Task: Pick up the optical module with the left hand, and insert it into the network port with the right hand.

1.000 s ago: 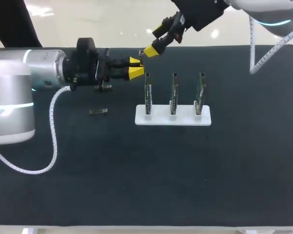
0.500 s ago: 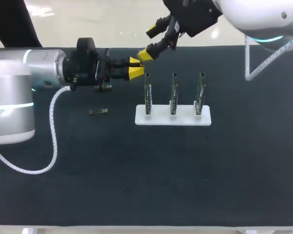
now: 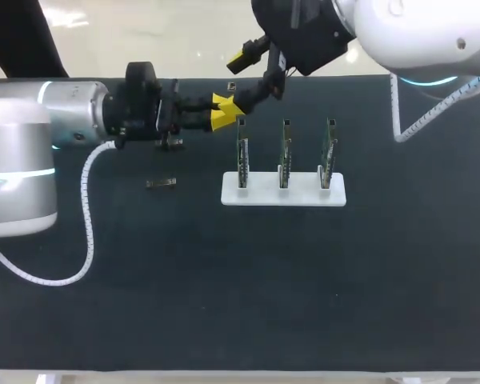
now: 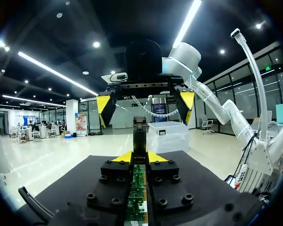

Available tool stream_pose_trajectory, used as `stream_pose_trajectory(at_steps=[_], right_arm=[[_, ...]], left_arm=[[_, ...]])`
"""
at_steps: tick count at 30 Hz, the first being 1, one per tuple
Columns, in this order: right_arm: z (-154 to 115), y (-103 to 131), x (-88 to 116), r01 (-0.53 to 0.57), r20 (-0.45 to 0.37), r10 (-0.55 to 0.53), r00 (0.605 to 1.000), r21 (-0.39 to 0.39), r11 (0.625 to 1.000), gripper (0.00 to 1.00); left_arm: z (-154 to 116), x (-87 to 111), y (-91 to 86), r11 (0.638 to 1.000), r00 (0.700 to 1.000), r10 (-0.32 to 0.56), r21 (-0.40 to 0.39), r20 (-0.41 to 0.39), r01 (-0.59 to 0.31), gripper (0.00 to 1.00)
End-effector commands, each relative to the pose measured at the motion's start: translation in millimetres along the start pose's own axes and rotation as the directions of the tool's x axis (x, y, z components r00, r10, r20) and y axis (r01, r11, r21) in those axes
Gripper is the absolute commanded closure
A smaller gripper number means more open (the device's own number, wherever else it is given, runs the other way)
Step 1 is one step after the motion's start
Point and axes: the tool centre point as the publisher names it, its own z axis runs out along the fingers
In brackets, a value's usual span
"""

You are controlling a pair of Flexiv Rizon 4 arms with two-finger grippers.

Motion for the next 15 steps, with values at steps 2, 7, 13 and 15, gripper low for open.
stream_pose_trajectory(at_steps=[2, 7, 13, 15], right_arm=[[1.7, -6.1, -1.5, 0.011, -0.008, -0.012, 1.000, -0.015, 1.000, 0.00], [2.5, -7.3, -1.9, 0.016, -0.012, -0.017, 1.000, -0.022, 1.000, 0.22], [2.8, -7.0, -0.4, 0.020, -0.008, -0.020, 1.000, -0.029, 0.999, 0.53], [2.5, -7.2, 0.1, 0.021, -0.007, -0.022, 1.000, -0.032, 0.999, 0.65]], left_arm=[[0.3, 0.4, -1.2, 1.000, 1.000, 0.003, -0.005, 0.001, -0.003, 1.00], [0.3, 0.4, -1.2, 1.000, 1.000, 0.003, -0.005, 0.001, -0.003, 1.00], [0.3, 0.4, -1.2, 1.000, 1.000, 0.003, -0.005, 0.001, -0.003, 1.00], [0.3, 0.4, -1.2, 1.000, 1.000, 0.003, -0.005, 0.001, -0.003, 1.00]])
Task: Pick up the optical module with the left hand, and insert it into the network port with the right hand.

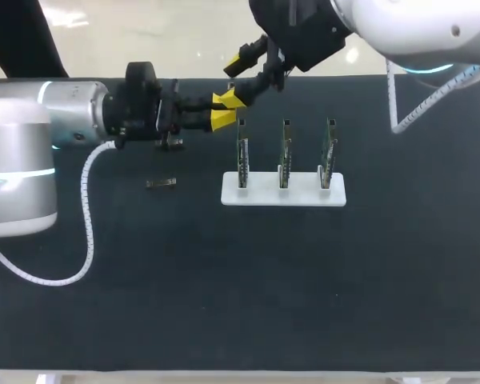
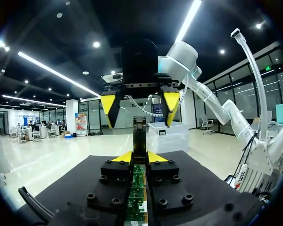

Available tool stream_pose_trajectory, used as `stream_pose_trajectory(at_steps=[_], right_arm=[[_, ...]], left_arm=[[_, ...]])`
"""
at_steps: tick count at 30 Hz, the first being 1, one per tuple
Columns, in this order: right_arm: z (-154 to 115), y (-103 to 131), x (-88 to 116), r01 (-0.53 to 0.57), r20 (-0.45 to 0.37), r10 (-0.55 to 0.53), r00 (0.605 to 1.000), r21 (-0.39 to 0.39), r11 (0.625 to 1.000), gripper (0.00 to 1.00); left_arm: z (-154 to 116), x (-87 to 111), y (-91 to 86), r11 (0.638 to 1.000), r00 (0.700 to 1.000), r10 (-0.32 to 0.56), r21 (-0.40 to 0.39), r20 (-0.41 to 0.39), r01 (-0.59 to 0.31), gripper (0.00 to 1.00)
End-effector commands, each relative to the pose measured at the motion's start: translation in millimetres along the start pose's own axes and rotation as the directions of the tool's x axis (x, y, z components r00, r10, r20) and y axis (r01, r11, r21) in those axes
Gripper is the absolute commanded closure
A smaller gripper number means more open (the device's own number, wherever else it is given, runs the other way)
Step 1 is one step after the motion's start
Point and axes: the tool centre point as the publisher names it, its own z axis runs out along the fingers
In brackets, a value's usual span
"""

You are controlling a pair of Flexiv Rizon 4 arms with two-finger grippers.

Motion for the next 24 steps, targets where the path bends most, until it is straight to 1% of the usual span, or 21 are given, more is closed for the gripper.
stream_pose_trajectory(at_steps=[1, 3, 4, 5, 9, 14, 15, 18, 20, 21, 22, 24], right_arm=[[0.0, -1.7, 0.8, 0.002, 0.005, -0.002, 1.000, -0.007, 1.000, 0.65], [0.1, -1.8, 1.3, 0.003, 0.007, -0.003, 1.000, -0.008, 1.000, 0.61], [0.3, -1.7, 1.6, 0.004, 0.007, -0.004, 1.000, -0.008, 1.000, 0.62], [0.7, -1.5, 1.8, 0.004, 0.008, -0.004, 1.000, -0.007, 1.000, 0.65], [1.8, 0.1, 2.4, 0.004, 0.011, -0.004, 1.000, -0.005, 1.000, 0.62], [1.3, 1.0, 2.3, 0.007, 0.012, -0.007, 1.000, -0.008, 1.000, 0.63], [1.2, 1.1, 2.3, 0.008, 0.012, -0.008, 1.000, -0.008, 1.000, 0.64], [0.8, 0.9, 2.4, 0.010, 0.011, -0.010, 1.000, -0.009, 1.000, 0.78], [0.7, 0.6, 2.3, 0.011, 0.011, -0.011, 1.000, -0.008, 1.000, 0.82], [0.7, 0.5, 2.3, 0.011, 0.011, -0.011, 1.000, -0.008, 1.000, 0.89], [0.8, 0.4, 2.3, 0.011, 0.011, -0.011, 1.000, -0.007, 1.000, 0.99], [1.2, 0.5, 2.3, 0.010, 0.011, -0.010, 1.000, -0.004, 1.000, 1.00]], left_arm=[[0.4, 0.4, -1.2, 1.000, 1.000, 0.003, -0.005, 0.001, -0.003, 1.00], [0.4, 0.4, -1.2, 1.000, 1.000, 0.003, -0.005, 0.001, -0.003, 1.00], [0.4, 0.4, -1.2, 1.000, 1.000, 0.003, -0.005, 0.001, -0.003, 1.00], [0.4, 0.4, -1.2, 1.000, 1.000, 0.003, -0.005, 0.001, -0.003, 1.00], [0.4, 0.4, -1.2, 1.000, 1.000, 0.003, -0.005, 0.001, -0.003, 1.00], [0.4, 0.4, -1.2, 1.000, 1.000, 0.003, -0.005, 0.001, -0.003, 1.00], [0.4, 0.4, -1.2, 1.000, 1.000, 0.003, -0.005, 0.001, -0.003, 1.00], [0.4, 0.4, -1.2, 1.000, 1.000, 0.003, -0.005, 0.001, -0.003, 1.00], [0.4, 0.4, -1.2, 1.000, 1.000, 0.003, -0.005, 0.001, -0.003, 1.00], [0.4, 0.4, -1.2, 1.000, 1.000, 0.003, -0.005, 0.001, -0.003, 1.00], [0.4, 0.4, -1.2, 1.000, 1.000, 0.003, -0.005, 0.001, -0.003, 1.00], [0.4, 0.4, -1.2, 1.000, 1.000, 0.003, -0.005, 0.001, -0.003, 1.00]])
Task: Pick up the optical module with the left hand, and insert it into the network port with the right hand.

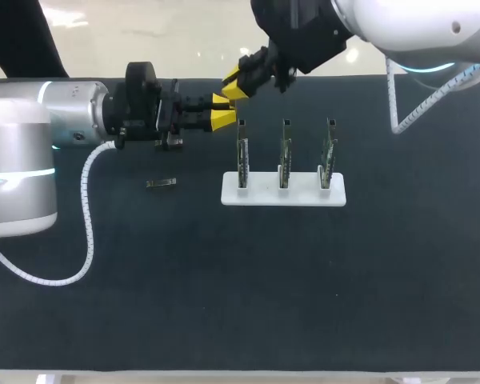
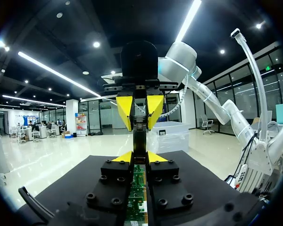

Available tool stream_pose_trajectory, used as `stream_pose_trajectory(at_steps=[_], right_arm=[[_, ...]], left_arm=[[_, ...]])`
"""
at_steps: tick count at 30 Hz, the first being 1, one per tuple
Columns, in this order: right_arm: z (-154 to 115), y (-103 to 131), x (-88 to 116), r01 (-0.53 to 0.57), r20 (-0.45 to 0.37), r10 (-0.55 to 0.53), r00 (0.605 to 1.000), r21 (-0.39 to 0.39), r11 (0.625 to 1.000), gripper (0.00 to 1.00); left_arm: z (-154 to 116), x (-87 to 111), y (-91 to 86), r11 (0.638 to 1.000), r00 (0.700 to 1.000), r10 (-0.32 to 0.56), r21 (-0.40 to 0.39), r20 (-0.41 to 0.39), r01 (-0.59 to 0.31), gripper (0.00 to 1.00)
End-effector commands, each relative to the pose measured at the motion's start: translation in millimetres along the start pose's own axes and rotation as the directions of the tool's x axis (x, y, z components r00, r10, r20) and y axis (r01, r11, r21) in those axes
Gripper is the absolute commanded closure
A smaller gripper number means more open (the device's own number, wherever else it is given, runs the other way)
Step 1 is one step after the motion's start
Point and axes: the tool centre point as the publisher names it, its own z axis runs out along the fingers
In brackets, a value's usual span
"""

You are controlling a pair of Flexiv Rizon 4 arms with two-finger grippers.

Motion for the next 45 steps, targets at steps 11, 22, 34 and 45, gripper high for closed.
stream_pose_trajectory(at_steps=[11, 22, 34, 45], right_arm=[[0.3, 1.3, -0.3, -0.003, -0.005, 0.003, 1.000, 0.003, 1.000, 1.00], [1.1, 0.0, -0.3, -0.005, -0.004, 0.005, 1.000, 0.004, 1.000, 1.00], [3.1, -3.2, -2.4, -0.012, -0.001, 0.012, 1.000, 0.002, 1.000, 1.00], [4.6, -6.0, -2.8, -0.008, 0.004, 0.008, 1.000, -0.005, 1.000, 1.00]], left_arm=[[0.3, 0.5, -1.0, 1.000, 1.000, 0.003, -0.005, 0.001, -0.003, 0.00], [-7.1, 3.5, 2.6, 1.000, 0.998, 0.002, -0.024, -0.064, -0.003, 0.00], [-73.3, 12.5, 18.3, 0.999, 0.944, 0.035, 0.039, -0.329, -0.023, 0.00], [-113.7, 11.5, 30.2, 0.997, 0.849, 0.043, 0.073, -0.526, -0.006, 0.00]])
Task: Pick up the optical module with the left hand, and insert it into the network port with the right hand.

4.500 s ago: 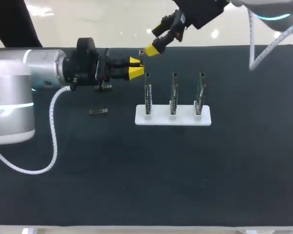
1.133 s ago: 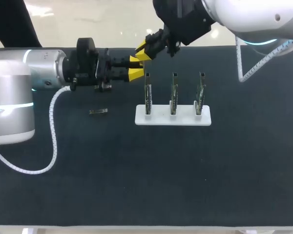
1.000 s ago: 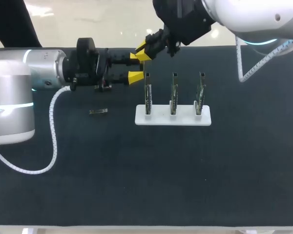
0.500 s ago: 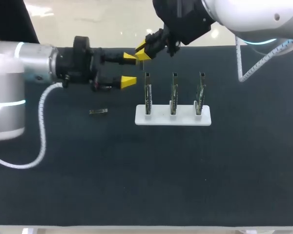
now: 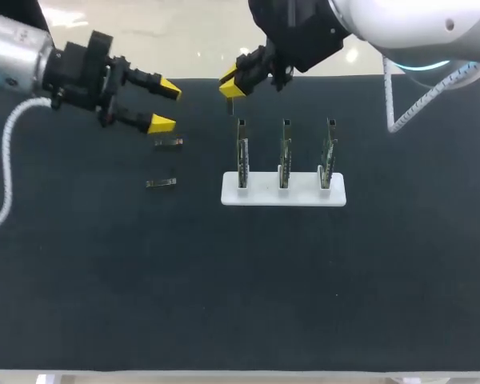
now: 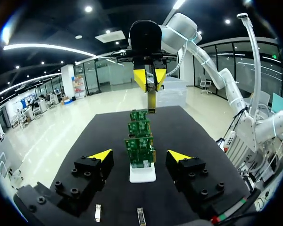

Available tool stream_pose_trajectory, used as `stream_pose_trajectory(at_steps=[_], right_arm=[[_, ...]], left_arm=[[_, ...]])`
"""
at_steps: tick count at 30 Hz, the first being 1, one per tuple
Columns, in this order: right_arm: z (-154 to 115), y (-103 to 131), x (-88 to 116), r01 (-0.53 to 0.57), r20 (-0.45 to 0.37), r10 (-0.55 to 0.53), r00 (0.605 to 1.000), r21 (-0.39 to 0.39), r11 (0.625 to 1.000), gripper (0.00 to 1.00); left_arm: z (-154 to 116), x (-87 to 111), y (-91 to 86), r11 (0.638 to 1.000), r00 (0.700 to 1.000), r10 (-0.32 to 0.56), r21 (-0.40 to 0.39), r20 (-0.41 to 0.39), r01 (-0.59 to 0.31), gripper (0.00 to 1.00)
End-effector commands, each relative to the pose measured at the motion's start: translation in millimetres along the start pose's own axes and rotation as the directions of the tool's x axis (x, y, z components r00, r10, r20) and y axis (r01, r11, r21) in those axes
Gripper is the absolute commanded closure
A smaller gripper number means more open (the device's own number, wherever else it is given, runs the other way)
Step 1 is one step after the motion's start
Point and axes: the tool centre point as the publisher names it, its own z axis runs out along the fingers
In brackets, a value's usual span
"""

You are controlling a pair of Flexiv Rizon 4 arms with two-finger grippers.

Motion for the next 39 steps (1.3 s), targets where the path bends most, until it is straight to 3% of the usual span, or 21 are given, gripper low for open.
stream_pose_trajectory(at_steps=[1, 9, 34, 39], right_arm=[[1.1, -3.7, 0.1, 0.001, 0.001, -0.001, 1.000, -0.006, 1.000, 1.00], [2.1, -5.5, 0.3, -0.001, 0.004, 0.001, 1.000, -0.008, 1.000, 1.00], [2.2, -7.1, 0.0, 0.017, -0.008, -0.017, 1.000, 0.002, 1.000, 1.00], [2.1, -19.8, 14.2, 0.058, -0.002, -0.058, 0.998, -0.030, 0.998, 1.00]], left_arm=[[-13.6, 0.1, 3.3, 0.999, 0.995, 0.004, 0.041, -0.096, 0.000, 0.00], [-25.2, 3.6, 1.7, 0.999, 0.983, 0.008, 0.052, -0.183, 0.002, 0.00], [-26.2, 3.8, 0.8, 0.998, 0.983, 0.008, 0.067, -0.182, 0.004, 0.00], [-26.2, 3.8, 0.8, 0.998, 0.983, 0.008, 0.067, -0.182, 0.004, 0.00]])
